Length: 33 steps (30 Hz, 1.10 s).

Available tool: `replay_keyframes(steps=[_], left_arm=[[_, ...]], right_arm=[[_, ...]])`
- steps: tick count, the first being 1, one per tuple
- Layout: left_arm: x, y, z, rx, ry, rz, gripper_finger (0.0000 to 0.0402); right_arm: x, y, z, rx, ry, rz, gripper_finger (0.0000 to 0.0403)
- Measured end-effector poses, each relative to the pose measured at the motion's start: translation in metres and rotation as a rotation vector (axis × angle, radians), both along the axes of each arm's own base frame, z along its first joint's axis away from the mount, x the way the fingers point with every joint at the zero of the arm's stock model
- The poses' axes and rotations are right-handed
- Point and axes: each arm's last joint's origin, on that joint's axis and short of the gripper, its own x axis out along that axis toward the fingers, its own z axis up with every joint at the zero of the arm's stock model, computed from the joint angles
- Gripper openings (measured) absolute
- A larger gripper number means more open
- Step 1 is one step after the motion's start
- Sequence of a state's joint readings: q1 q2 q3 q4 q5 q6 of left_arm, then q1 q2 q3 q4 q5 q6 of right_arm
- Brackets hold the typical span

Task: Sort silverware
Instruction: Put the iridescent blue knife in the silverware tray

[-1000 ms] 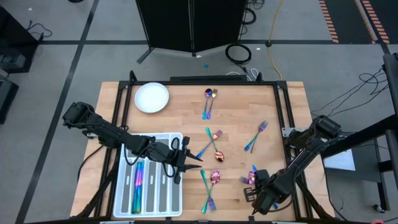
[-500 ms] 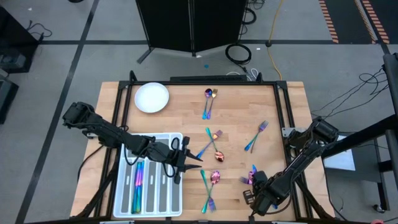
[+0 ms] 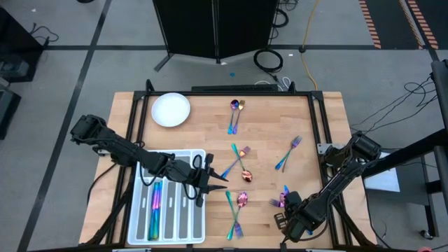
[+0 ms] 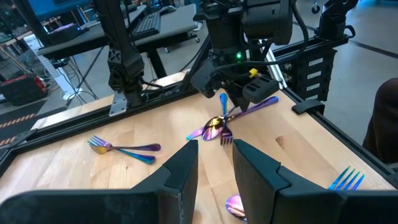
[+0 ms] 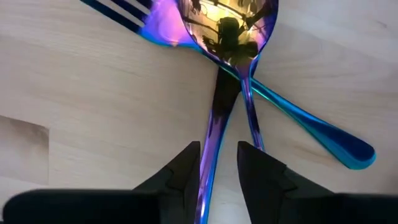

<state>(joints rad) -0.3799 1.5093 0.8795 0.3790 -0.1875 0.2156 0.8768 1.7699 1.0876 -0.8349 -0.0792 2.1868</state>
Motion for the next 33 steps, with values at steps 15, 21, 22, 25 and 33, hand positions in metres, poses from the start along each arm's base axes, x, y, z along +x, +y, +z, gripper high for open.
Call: replay_keyframes(steps=[15,21,22,25,33], left_arm=[[0.0,0.0,0.0,0.002,0.004,0.0,0.0102],[0.0,0.0,-0.001,0.002,0.005,0.0,0.0102],[0.0,0.0,-0.001,0.002,0.006,0.0,0.0102],[0.0,0.0,0.0,0.002,0.006,0.0,0.0102],[0.0,0.0,-0.001,0.002,0.006,0.0,0.0102]], right_arm=[[-0.005,-0.005,-0.023,0.063,-0.042,-0.02,0.0093],[-0.005,-0.005,-0.024,0.064,-0.042,-0.023,0.0093],[-0.005,-0.005,-0.024,0.063,-0.042,-0.024,0.0093],[-0.005,-0.005,-0.024,0.064,-0.041,-0.027,0.0089],[-0.004,-0.004,-0.025,0.068,-0.051,-0.032,0.0036]])
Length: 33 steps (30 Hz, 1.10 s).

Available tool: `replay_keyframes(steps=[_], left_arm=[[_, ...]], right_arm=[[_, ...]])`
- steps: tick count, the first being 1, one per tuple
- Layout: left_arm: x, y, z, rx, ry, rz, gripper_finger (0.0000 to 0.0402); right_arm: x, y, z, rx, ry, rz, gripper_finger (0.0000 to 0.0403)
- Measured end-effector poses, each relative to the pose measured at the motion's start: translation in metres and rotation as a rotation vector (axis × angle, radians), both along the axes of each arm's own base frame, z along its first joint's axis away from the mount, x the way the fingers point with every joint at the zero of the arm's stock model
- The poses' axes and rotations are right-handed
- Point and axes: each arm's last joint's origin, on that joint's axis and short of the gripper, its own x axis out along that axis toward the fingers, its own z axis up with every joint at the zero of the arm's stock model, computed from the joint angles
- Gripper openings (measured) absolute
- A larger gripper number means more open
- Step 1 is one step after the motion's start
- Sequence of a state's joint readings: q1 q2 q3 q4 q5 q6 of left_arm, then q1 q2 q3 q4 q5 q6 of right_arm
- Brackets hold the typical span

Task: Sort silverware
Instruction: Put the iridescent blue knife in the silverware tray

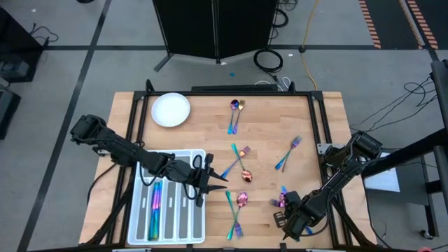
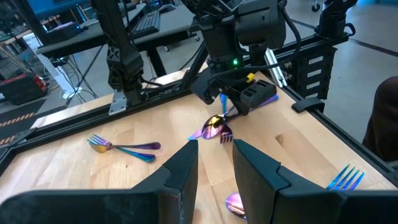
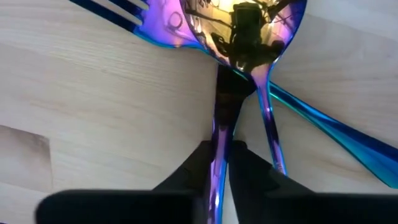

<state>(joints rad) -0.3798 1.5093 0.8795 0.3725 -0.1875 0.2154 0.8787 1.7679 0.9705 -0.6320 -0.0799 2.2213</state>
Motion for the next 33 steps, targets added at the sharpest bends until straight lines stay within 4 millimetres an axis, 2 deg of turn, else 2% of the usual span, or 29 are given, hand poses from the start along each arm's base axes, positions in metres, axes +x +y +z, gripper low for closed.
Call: replay_keyframes(steps=[5,12,19,33], left_arm=[[0.0,0.0,0.0,0.0,0.0,0.0,0.0102],[0.0,0.0,0.0,0.0,0.0,0.0,0.0102],[0.0,0.0,0.0,-0.001,-0.001,0.0,0.0102],[0.0,0.0,0.0,-0.001,-0.001,0.0,0.0102]], right_arm=[[0.0,0.0,0.0,0.001,-0.001,0.003,0.0013],[0.004,0.004,0.008,0.003,0.02,-0.02,0.0011],[0.009,0.008,0.013,0.124,0.094,0.009,0.0005],[0.011,0.007,0.02,0.153,0.075,0.022,0.0006]])
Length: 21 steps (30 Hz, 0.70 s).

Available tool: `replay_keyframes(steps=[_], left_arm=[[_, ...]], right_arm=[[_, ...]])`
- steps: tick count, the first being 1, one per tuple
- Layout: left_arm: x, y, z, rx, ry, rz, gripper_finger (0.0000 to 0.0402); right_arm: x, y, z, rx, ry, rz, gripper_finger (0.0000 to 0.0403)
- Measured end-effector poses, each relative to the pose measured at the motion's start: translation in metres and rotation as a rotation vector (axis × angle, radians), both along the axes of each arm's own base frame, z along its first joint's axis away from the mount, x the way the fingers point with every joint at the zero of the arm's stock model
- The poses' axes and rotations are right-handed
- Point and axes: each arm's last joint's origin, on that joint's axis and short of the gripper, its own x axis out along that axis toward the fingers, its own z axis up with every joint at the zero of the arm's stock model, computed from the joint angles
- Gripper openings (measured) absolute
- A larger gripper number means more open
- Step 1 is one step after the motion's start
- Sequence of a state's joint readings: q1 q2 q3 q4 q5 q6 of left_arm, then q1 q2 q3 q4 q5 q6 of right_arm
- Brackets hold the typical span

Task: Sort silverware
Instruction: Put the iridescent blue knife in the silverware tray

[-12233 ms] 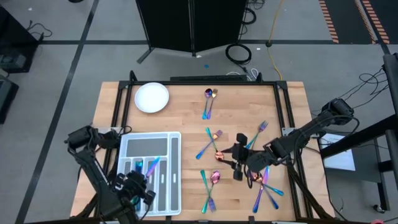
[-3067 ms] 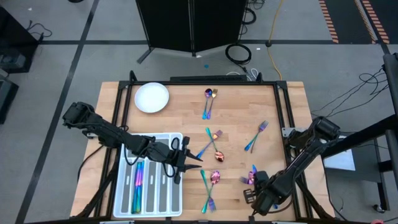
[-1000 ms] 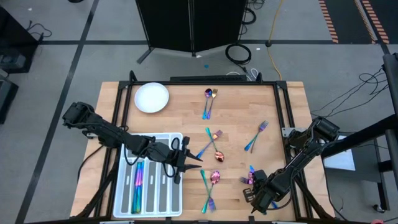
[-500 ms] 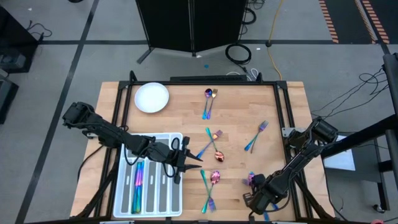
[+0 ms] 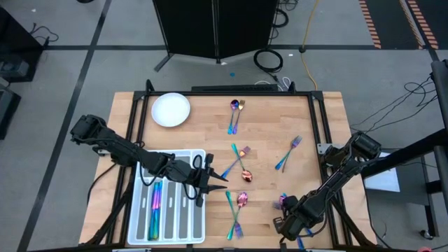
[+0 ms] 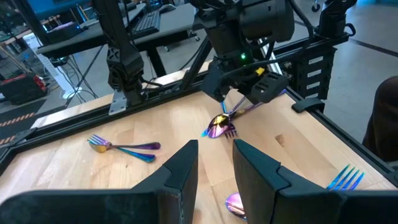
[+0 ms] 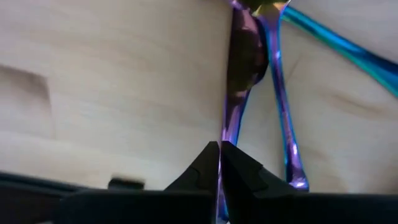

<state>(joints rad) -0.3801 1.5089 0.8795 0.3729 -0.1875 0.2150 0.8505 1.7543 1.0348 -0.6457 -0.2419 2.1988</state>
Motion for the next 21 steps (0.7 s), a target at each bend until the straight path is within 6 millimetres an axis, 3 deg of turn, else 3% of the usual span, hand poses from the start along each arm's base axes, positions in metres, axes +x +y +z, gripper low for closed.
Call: replay_keyframes(steps=[11,21], left_arm=[[0.0,0.0,0.0,0.001,0.001,0.0,0.0102],[0.0,0.0,0.0,-0.001,-0.001,0.0,0.0102]], right_arm=[[-0.012,0.014,0.005,0.041,-0.022,0.021,0.0],[-0.016,0.015,-0.006,0.022,-0.015,0.036,0.0]])
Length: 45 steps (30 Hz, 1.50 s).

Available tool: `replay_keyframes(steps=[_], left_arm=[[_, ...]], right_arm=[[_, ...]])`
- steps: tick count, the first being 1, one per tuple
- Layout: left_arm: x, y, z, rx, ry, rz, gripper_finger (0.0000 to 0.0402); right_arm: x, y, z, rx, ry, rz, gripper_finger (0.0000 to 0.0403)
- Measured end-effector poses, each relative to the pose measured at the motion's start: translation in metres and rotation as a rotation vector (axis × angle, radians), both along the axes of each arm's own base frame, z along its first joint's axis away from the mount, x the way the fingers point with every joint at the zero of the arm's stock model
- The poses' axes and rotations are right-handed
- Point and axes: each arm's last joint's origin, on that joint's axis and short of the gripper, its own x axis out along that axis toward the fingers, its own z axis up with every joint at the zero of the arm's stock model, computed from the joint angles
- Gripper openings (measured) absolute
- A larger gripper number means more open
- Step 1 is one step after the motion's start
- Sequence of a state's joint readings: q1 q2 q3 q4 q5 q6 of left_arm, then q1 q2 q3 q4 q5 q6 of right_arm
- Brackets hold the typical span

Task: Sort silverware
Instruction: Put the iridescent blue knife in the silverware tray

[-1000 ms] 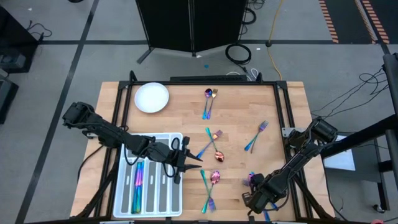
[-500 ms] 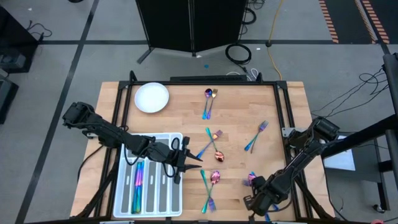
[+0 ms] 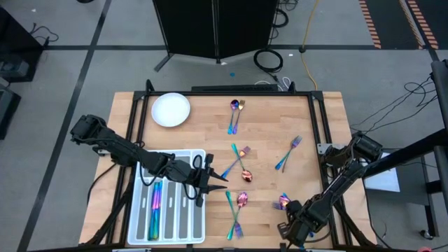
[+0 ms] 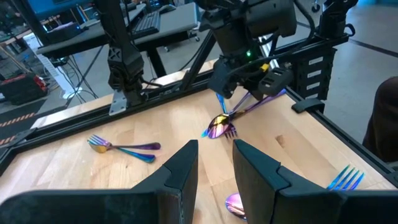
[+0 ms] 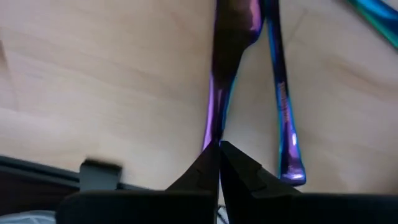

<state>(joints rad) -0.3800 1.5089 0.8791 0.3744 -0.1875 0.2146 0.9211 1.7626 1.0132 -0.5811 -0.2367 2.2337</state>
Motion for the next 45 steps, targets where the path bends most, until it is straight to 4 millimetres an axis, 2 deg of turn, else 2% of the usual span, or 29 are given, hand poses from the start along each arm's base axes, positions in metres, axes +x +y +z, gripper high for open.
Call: replay_keyframes(steps=[19,25,28,32,37,45], left_arm=[[0.0,0.0,0.0,0.001,0.002,0.0,0.0102],[0.0,0.0,0.0,0.001,0.002,0.0,0.0102],[0.0,0.0,0.0,0.001,0.002,0.0,0.0102],[0.0,0.0,0.0,0.001,0.002,0.0,0.0102],[0.0,0.0,-0.001,0.002,0.006,0.0,0.0102],[0.0,0.0,-0.002,0.005,0.016,0.0,0.0102]], right_arm=[[0.006,-0.022,-0.01,-0.081,0.037,-0.033,0.0],[0.002,-0.037,0.002,-0.164,0.03,-0.034,0.0],[0.002,-0.036,0.017,-0.131,-0.032,-0.042,0.0],[0.004,-0.027,0.024,-0.069,-0.104,-0.045,0.0],[0.007,-0.019,0.015,-0.044,-0.112,-0.036,0.0],[0.008,-0.016,0.007,-0.052,-0.095,-0.021,0.0]])
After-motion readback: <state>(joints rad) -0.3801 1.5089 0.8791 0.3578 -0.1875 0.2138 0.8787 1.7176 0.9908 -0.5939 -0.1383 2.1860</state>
